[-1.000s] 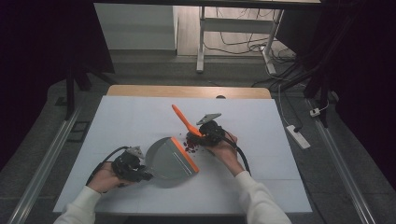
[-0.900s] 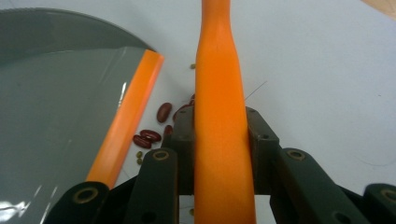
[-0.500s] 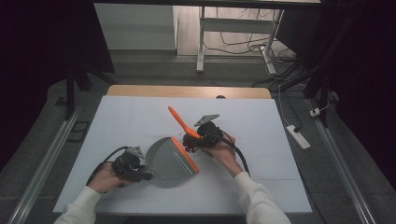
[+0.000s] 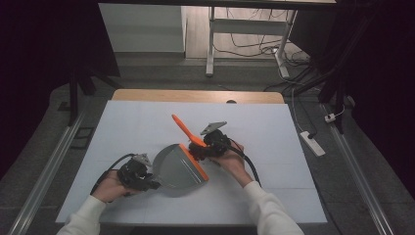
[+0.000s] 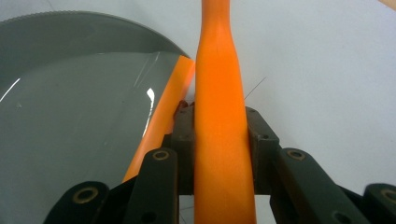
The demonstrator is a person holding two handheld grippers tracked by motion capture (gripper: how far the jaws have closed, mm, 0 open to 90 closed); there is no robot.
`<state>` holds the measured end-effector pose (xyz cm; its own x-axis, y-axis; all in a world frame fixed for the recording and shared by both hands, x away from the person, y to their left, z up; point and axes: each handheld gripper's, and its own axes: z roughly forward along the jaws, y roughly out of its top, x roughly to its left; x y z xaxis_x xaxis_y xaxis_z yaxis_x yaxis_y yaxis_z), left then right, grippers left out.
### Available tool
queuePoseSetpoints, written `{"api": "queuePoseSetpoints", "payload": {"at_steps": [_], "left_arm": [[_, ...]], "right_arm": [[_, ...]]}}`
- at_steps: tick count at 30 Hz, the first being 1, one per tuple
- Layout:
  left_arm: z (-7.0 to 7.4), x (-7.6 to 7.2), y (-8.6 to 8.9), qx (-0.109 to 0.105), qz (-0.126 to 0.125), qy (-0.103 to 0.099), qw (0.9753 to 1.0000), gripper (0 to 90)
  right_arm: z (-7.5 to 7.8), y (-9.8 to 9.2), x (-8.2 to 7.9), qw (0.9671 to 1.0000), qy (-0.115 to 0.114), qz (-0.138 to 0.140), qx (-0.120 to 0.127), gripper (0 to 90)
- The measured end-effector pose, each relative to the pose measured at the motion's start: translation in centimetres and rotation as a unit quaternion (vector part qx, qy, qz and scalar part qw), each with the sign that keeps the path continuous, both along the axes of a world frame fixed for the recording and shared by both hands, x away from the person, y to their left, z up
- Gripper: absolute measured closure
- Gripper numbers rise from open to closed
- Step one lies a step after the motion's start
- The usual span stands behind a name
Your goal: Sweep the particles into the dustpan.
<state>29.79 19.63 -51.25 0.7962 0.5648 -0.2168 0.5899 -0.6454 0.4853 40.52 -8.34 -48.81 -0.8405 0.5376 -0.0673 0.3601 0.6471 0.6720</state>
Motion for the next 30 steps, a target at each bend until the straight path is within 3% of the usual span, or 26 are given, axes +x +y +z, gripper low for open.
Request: {"api": "queuePoseSetpoints", "payload": {"at_steps": [20,27,30], "left_arm": [[0.0,-0.1,-0.1,0.002,0.002,-0.001,1.0,61.6],[0.0,-0.1,-0.1,0.003,0.002,-0.002,1.0,61.6],[0.0,-0.1,-0.1,0.003,0.002,-0.002,1.0,61.6]], "right_arm": [[-0.1,1.3,-1.1,0.9996,-0.001,0.026,0.004,69.7],[0.2,2.0,-1.9,0.999,0.011,0.037,0.025,69.7],[0.3,2.5,-2.4,0.9981,0.011,0.054,0.025,69.7]]}}
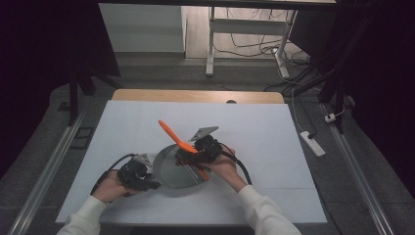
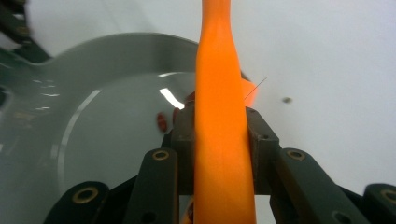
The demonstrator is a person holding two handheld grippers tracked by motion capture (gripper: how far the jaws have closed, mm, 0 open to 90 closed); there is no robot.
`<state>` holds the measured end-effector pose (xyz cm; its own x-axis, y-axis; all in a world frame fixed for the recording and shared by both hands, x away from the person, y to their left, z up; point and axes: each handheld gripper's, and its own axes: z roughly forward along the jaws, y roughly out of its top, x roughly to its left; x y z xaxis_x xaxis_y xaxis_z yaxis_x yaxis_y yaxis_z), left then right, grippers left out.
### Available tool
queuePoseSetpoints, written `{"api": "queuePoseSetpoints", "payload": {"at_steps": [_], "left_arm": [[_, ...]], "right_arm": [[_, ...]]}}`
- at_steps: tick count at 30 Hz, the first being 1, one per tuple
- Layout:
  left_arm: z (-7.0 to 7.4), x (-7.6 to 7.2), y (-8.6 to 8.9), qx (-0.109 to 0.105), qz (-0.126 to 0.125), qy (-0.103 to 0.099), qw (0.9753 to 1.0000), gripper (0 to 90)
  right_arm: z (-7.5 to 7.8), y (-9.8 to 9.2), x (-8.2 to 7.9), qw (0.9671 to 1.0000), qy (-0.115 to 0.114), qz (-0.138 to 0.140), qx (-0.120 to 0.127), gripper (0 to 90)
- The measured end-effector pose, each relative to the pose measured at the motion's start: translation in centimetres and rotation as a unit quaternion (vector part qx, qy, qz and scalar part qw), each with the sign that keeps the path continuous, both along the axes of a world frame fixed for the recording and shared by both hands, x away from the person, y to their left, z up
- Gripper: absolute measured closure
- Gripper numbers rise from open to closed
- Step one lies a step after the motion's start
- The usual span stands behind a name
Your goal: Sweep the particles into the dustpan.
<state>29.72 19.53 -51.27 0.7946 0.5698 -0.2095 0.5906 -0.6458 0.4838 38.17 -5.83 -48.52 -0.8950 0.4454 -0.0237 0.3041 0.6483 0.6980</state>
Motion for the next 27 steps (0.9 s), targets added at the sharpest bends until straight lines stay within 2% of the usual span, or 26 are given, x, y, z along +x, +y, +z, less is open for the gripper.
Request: {"api": "queuePoseSetpoints", "payload": {"at_steps": [3,5,7,16,23,27], "left_arm": [[0.0,0.0,0.0,-0.001,0.0,0.0,1.0,61.7],[0.0,0.0,0.0,-0.001,0.001,0.0,1.0,61.7],[0.0,0.0,0.0,-0.001,0.001,-0.001,1.0,61.6],[0.0,-0.1,0.0,-0.001,0.002,0.0,1.0,61.7],[0.0,-0.1,0.1,-0.003,0.003,-0.001,1.0,61.6],[0.1,-0.2,0.1,-0.001,0.005,0.0,1.0,61.6]], "right_arm": [[0.3,0.6,-0.6,0.9997,0.01,0.018,0.011,69.7],[0.5,0.7,-0.8,0.9998,0.002,0.017,0.013,69.7],[0.8,0.5,-0.8,0.9999,-0.009,0.006,0.013,69.7],[1.7,-2.5,1.0,0.9979,-0.016,-0.051,0.037,69.7],[2.2,-4.2,2.0,0.9953,-0.028,-0.082,0.044,69.7],[2.3,-4.6,2.6,0.9948,-0.031,-0.088,0.042,69.7]]}}
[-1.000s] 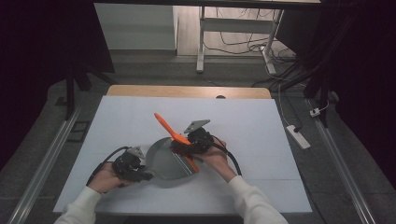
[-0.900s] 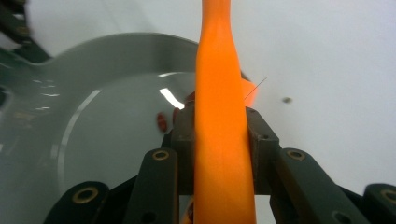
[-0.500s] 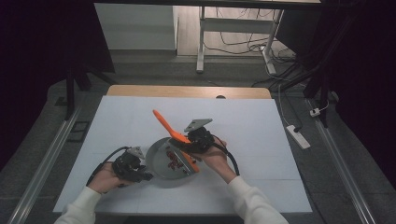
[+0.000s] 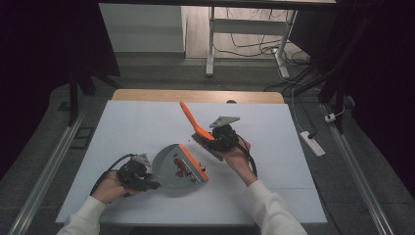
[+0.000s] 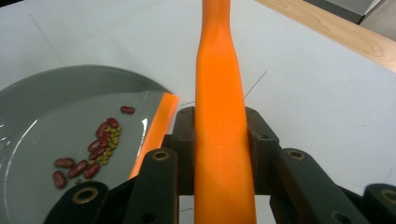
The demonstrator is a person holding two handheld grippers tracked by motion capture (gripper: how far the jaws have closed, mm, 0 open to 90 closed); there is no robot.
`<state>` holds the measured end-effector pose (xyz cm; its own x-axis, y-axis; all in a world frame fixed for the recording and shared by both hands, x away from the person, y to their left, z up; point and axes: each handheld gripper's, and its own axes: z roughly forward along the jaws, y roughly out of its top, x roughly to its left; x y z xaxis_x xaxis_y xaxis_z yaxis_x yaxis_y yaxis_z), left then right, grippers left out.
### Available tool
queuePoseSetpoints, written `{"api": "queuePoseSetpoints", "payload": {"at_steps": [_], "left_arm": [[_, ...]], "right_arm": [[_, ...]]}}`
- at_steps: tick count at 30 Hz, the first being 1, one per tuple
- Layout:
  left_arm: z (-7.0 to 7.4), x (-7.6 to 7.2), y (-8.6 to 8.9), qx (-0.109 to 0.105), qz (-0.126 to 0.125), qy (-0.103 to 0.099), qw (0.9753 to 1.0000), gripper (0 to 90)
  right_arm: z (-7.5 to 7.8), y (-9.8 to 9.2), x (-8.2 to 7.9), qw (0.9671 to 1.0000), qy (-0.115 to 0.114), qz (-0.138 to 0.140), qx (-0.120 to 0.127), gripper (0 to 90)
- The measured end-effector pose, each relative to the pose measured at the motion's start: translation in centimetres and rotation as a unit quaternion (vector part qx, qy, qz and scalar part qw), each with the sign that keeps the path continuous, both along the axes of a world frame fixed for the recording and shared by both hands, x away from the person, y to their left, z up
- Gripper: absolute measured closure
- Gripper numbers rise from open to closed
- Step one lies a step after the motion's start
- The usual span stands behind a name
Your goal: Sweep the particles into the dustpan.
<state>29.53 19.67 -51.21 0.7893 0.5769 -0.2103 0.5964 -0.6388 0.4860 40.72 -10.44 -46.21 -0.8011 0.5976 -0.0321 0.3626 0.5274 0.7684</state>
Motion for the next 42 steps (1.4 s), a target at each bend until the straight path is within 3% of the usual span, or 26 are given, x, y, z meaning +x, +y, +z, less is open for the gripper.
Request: {"api": "queuePoseSetpoints", "payload": {"at_steps": [7,12,21,33,42], "left_arm": [[0.0,0.0,0.1,-0.002,0.003,0.0,1.0,61.6],[0.0,0.0,0.2,-0.001,0.006,0.0,1.0,61.5],[0.0,0.0,0.2,-0.002,0.011,0.0,0.9999,61.6],[0.0,0.0,0.3,-0.002,0.012,0.001,0.9999,61.6],[0.0,0.0,0.3,-0.002,0.012,0.0,0.9999,61.6]], "right_arm": [[-0.8,0.6,0.8,0.9998,0.008,0.007,-0.017,69.7],[-1.0,1.3,1.2,0.9995,0.0,0.013,-0.029,69.7],[-0.9,2.1,2.0,0.9995,-0.005,0.015,-0.026,69.7],[-1.7,3.3,3.6,0.9986,-0.012,0.017,-0.049,69.7],[-2.1,4.8,4.9,0.9978,-0.005,0.02,-0.063,69.7]]}}
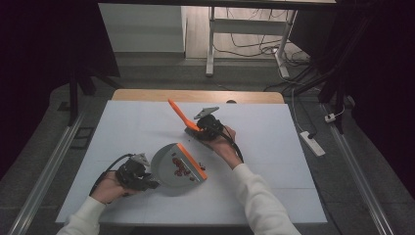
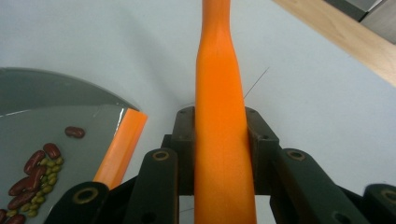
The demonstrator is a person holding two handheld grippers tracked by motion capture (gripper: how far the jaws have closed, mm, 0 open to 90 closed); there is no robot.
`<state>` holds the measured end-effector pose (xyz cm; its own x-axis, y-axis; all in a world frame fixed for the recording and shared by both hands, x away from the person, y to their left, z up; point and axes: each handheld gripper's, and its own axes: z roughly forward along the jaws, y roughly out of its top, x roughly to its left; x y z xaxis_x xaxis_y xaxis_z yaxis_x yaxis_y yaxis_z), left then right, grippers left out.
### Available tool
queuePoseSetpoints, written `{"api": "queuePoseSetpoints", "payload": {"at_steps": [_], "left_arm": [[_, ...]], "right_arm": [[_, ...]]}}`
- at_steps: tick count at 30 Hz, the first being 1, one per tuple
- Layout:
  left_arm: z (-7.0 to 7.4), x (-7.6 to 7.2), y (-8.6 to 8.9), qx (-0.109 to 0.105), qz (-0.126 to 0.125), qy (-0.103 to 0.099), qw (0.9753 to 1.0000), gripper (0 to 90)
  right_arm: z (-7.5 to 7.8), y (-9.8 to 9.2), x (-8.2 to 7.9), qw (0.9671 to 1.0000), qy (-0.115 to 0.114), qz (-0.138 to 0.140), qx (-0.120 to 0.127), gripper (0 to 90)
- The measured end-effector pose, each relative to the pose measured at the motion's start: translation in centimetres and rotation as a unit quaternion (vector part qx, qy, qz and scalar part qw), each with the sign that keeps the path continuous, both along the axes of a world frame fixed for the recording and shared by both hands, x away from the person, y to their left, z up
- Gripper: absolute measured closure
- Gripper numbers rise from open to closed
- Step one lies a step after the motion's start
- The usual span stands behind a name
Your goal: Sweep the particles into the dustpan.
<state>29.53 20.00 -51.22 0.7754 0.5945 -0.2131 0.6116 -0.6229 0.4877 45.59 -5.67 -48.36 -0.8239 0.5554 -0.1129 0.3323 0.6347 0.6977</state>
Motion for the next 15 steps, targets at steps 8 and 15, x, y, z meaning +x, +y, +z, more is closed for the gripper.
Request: {"api": "queuePoseSetpoints", "payload": {"at_steps": [8,15], "left_arm": [[0.0,0.0,0.0,-0.001,0.0,0.002,1.0,61.6],[0.0,0.0,0.0,0.0,-0.001,0.001,1.0,61.6]], "right_arm": [[-0.6,0.3,-0.3,0.9998,0.012,0.016,-0.008,69.7],[-0.6,-0.2,-1.2,0.9995,0.019,0.027,0.001,69.7]]}}
